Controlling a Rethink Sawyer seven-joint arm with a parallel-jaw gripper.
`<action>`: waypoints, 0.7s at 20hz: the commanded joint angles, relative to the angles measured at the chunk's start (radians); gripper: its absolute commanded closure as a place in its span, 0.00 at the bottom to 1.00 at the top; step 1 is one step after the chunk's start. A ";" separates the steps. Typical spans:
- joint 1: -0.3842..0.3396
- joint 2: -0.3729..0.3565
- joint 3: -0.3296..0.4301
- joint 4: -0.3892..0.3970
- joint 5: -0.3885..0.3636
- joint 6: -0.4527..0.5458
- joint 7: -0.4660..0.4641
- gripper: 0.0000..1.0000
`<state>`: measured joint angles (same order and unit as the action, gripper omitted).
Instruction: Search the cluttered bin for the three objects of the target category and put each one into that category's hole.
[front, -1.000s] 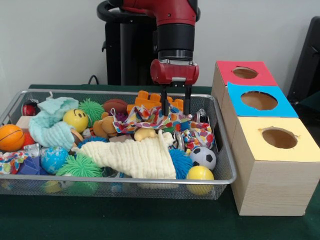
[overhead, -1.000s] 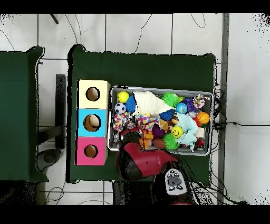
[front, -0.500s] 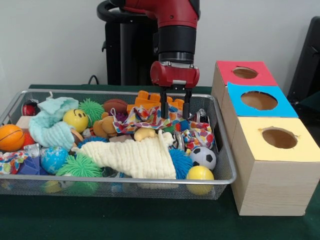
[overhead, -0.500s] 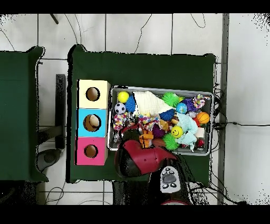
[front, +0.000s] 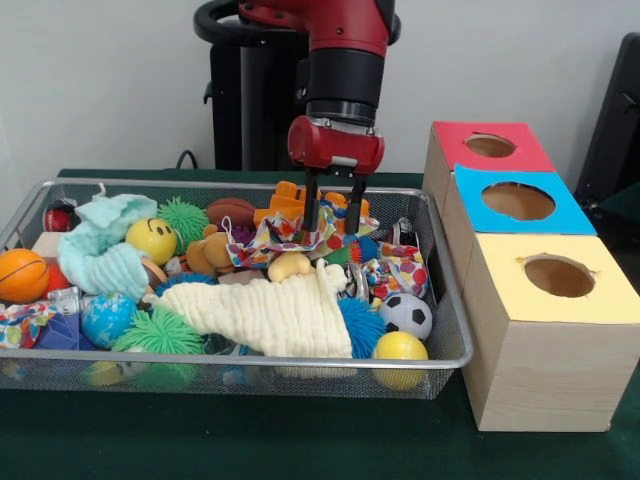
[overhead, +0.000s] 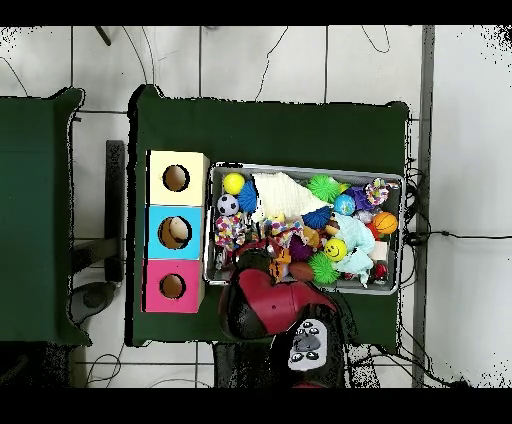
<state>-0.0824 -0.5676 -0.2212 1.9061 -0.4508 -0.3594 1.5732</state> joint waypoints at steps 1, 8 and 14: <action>0.018 0.047 -0.065 -0.115 -0.002 0.103 0.038 0.00; 0.041 0.037 -0.066 -0.138 0.005 0.144 0.063 0.00; 0.018 0.017 -0.007 -0.133 -0.037 0.152 0.070 1.00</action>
<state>-0.0453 -0.5555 -0.3000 1.8699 -0.4508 -0.3023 1.5732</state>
